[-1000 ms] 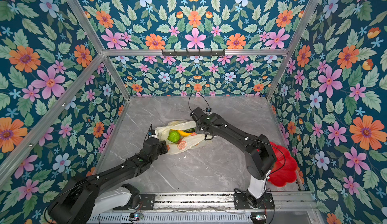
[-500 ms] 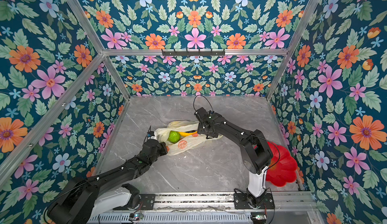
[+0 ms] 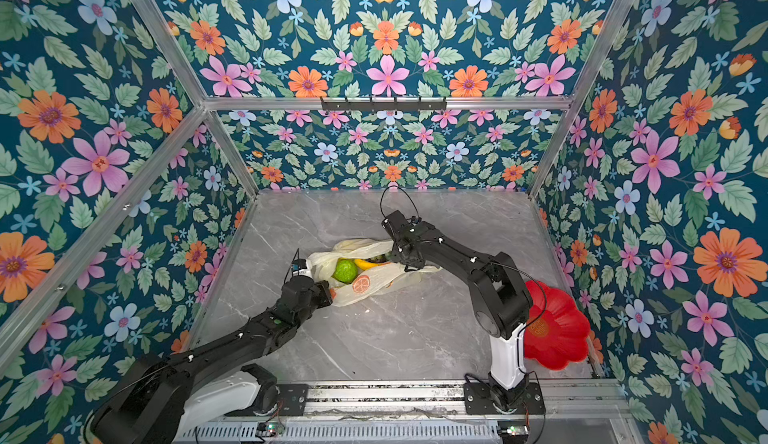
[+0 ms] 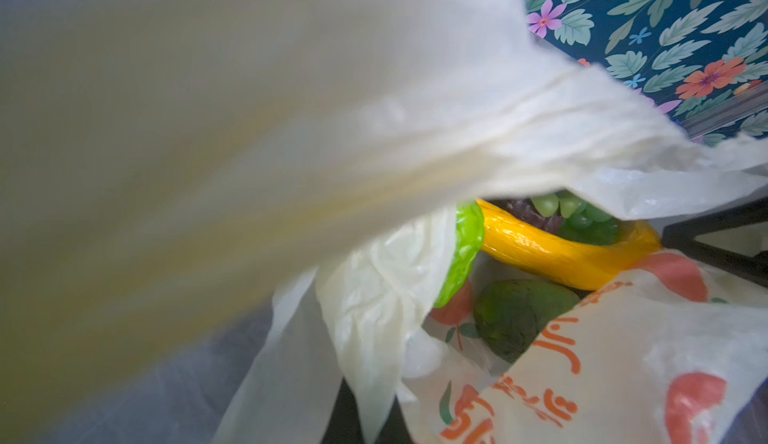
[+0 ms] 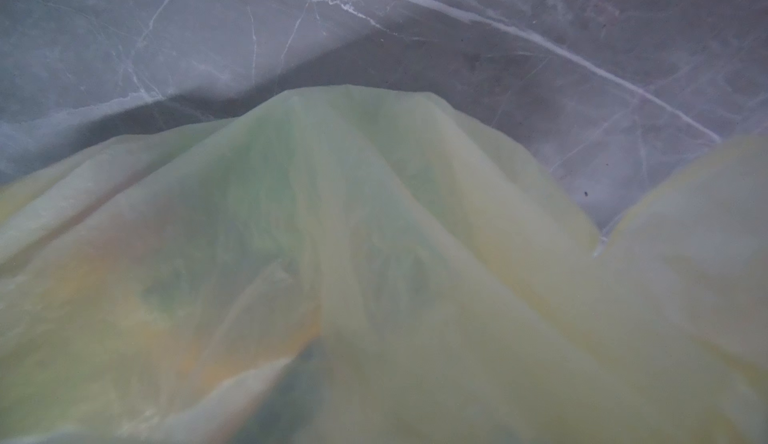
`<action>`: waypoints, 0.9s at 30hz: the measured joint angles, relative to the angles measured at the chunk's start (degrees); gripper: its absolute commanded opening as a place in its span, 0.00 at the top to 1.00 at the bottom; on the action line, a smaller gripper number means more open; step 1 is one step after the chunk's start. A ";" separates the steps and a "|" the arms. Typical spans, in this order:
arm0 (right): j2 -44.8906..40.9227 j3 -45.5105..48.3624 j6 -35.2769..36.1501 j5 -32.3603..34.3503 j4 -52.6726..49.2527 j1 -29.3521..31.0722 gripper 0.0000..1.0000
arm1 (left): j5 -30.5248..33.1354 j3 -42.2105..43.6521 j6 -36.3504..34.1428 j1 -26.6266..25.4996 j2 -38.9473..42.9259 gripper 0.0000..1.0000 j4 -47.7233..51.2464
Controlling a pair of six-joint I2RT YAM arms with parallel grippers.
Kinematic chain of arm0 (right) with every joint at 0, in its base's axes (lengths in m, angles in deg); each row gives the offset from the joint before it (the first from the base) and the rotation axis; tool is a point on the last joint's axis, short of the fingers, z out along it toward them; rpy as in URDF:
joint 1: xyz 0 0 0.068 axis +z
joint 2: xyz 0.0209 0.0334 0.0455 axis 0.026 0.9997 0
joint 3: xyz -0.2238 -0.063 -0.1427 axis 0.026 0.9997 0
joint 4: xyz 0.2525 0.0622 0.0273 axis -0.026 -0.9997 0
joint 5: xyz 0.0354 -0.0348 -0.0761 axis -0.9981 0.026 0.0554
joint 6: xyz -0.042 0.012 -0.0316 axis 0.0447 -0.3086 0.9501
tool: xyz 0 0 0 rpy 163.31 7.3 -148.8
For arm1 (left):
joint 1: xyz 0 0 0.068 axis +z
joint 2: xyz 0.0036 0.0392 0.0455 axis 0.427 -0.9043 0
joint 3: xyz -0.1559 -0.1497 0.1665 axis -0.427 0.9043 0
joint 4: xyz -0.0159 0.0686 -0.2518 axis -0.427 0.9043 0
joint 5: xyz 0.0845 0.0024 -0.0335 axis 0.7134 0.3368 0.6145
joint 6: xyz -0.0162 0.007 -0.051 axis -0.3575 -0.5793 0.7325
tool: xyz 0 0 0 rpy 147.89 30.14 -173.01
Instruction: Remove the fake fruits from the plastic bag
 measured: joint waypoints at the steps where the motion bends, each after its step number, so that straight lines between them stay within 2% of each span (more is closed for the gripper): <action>1: -1.22 1.49 0.37 -0.17 0.90 -0.39 0.79 | -0.07 -0.11 0.31 0.66 -0.28 1.00 0.07; 4: -6.80 8.15 1.44 -2.32 5.29 -2.73 1.00 | -2.27 -0.22 1.57 4.90 -1.62 1.00 -0.15; 8: -12.37 15.50 1.86 -9.88 12.74 -7.67 1.00 | -7.98 -1.90 3.85 10.47 -4.37 1.00 -1.40; 13: -15.91 18.88 1.90 -19.28 21.20 -13.88 1.00 | -12.59 -9.31 4.15 12.98 -11.41 1.00 -2.82; 17: -16.00 15.47 3.23 -21.64 24.26 -14.64 1.00 | -14.51 -17.35 4.15 12.35 -18.82 1.00 -3.54; 21: -16.31 13.49 4.61 -23.34 26.43 -14.71 1.00 | -14.84 -23.10 2.32 8.13 -21.97 1.00 -3.32; 24: -17.62 14.99 5.68 -23.96 27.10 -15.04 1.00 | -15.21 -21.77 0.96 5.62 -21.20 1.00 -3.67; 27: -19.19 19.06 5.92 -25.18 28.44 -15.93 1.00 | -14.75 -16.65 0.66 5.33 -17.92 1.00 -3.80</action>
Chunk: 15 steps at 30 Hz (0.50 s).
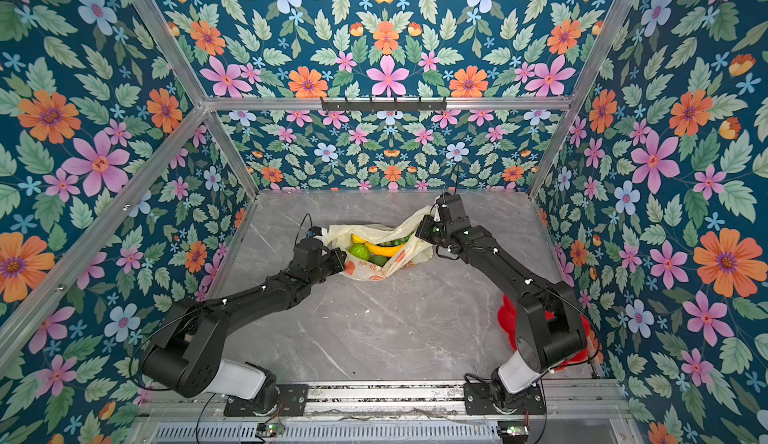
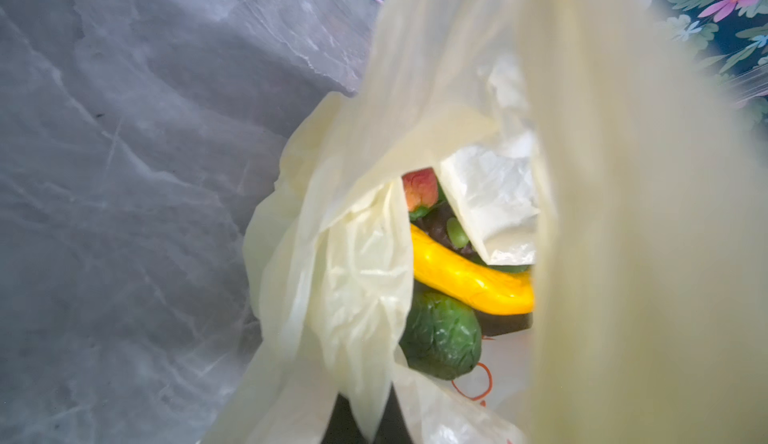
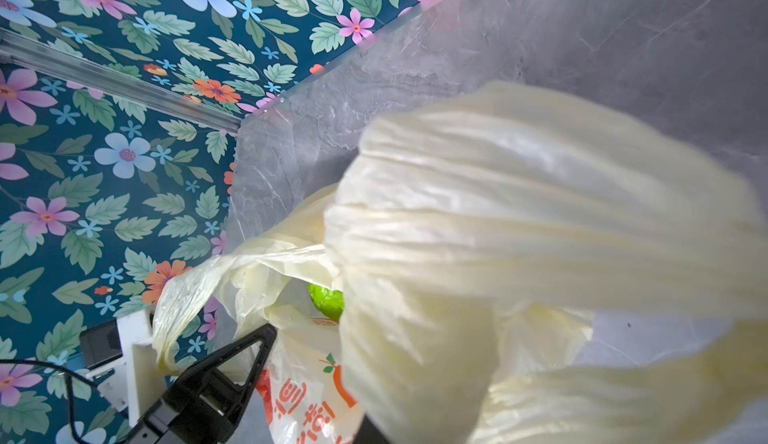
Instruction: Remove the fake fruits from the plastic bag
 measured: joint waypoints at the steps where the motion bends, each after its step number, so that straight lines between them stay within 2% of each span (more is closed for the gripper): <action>1: -0.57 2.12 -0.04 -0.70 0.83 -0.81 1.00 | 0.20 2.14 -0.04 0.11 1.38 1.00 -0.28; 4: -1.62 8.52 -1.51 -2.69 3.54 -4.11 1.00 | -0.15 7.80 0.17 1.68 4.15 0.99 -1.64; 6: -1.66 10.58 -2.21 -4.20 3.78 -5.20 1.00 | -0.50 9.42 0.96 2.51 4.52 0.94 -1.90; 8: -1.90 12.92 -2.23 -6.38 6.91 -5.86 1.00 | -0.76 9.70 0.90 2.99 3.89 0.81 -2.95; 12: -1.81 14.78 -2.99 -7.48 8.22 -6.71 1.00 | 0.00 8.35 0.04 1.66 4.31 0.48 -0.42; 15: -2.56 14.51 -2.60 -8.52 8.94 -6.54 1.00 | 2.43 6.64 -1.66 -1.40 7.78 0.33 3.34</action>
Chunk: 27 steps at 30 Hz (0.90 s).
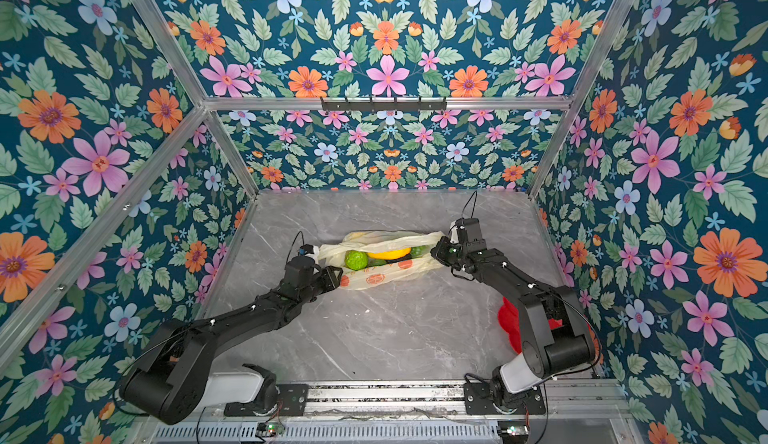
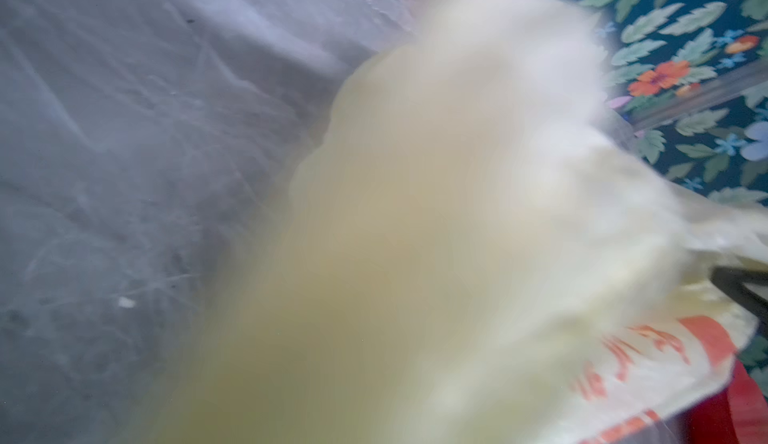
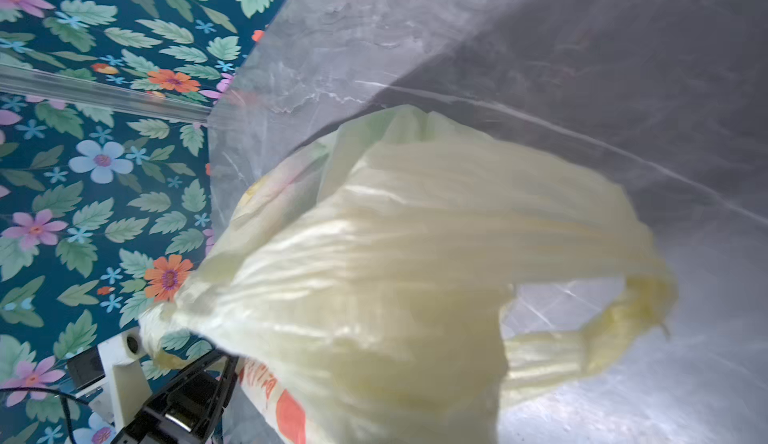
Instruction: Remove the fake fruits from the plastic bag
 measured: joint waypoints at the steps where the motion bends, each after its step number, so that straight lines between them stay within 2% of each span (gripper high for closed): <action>1: -0.24 -0.22 0.11 0.04 -0.02 -0.07 1.00 | 1.70 -0.50 -0.90 -1.11 1.40 0.29 2.05; 8: -0.68 -1.60 1.53 0.02 -0.63 -0.07 1.00 | 16.06 -3.65 -3.82 -10.71 8.11 0.24 17.20; 12: -0.68 -1.99 1.95 0.02 -1.29 -0.09 1.00 | 24.83 -10.49 -6.36 -15.76 7.58 0.20 24.44; 15: -0.63 -2.14 2.58 0.00 -1.68 -0.09 1.00 | 29.97 -17.33 -11.39 -17.68 2.91 0.12 26.45; 20: -0.66 -2.25 2.93 0.02 -1.75 -0.09 1.00 | 37.68 -26.25 -19.78 -17.55 -9.53 0.04 29.77; 23: -0.76 -2.25 2.97 0.00 -1.75 -0.09 1.00 | 40.89 -30.29 -23.85 -17.05 -16.04 0.04 30.99; 27: -0.76 -2.14 3.02 -0.07 -1.73 -0.09 1.00 | 43.82 -35.17 -26.32 -13.70 -23.52 0.09 30.99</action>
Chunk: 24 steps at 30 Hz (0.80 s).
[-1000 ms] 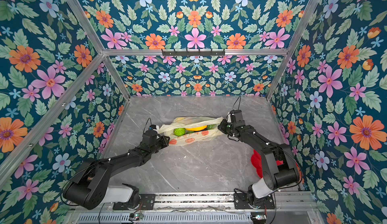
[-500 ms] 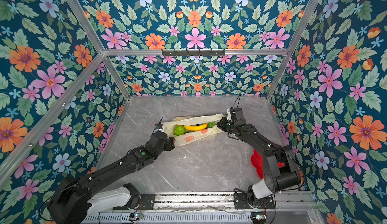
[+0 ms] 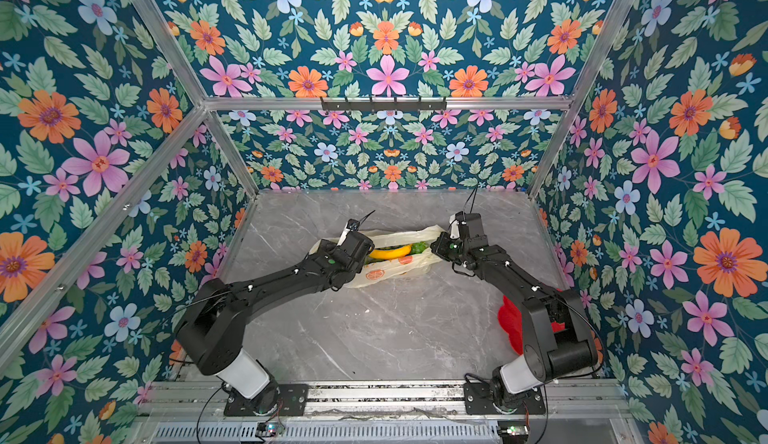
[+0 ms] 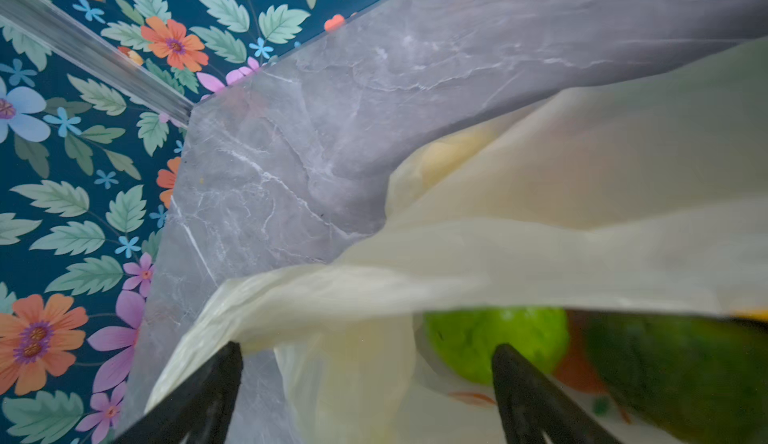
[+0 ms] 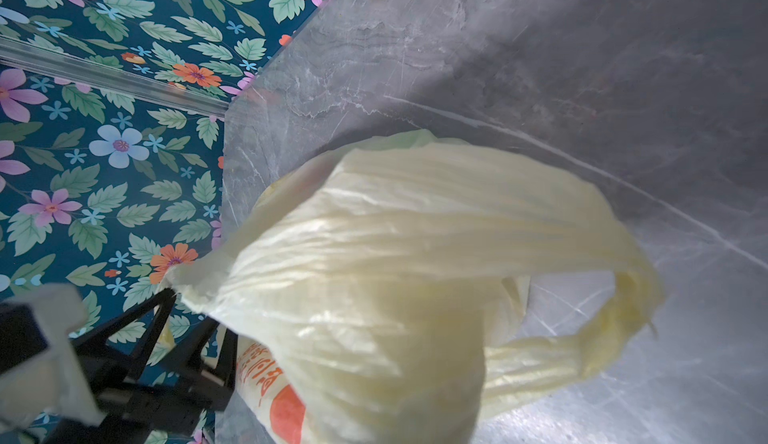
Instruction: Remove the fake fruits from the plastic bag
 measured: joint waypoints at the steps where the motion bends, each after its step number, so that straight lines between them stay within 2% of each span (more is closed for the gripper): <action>1: 0.00 0.07 0.00 -0.07 0.02 0.00 1.00 | 0.15 -0.87 -0.48 0.68 -1.42 0.11 -0.22; 5: 0.31 0.15 0.09 -0.15 0.02 0.00 1.00 | -0.87 -5.16 -1.68 4.09 -7.89 0.29 -1.38; 9: 0.96 0.15 0.44 -0.07 0.02 0.00 1.00 | -6.19 -6.99 -1.51 7.93 -10.80 0.68 -3.41; 11: 1.51 -0.15 0.87 0.09 -0.02 0.00 1.00 | -9.62 -6.56 -0.92 10.08 -10.40 0.83 -4.96; 13: 2.21 -0.87 1.14 0.15 -0.02 -0.11 1.00 | -13.97 -5.18 0.15 13.14 -8.94 0.93 -7.13; 15: 3.06 -1.64 1.62 0.11 -0.02 -0.42 1.00 | -18.84 -3.56 1.68 16.61 -7.10 1.00 -9.38; 19: 5.40 -3.69 3.04 0.07 -0.44 -0.83 1.00 | -29.38 -3.15 5.55 22.73 -6.43 1.00 -12.92; 21: 6.82 -5.44 3.96 -0.22 -0.79 -0.81 1.00 | -33.42 -4.50 6.99 24.04 -7.39 1.00 -13.22; 24: 9.94 -8.39 4.46 -0.55 -0.83 -0.85 1.00 | -37.18 -9.03 7.48 23.32 -9.90 1.00 -13.03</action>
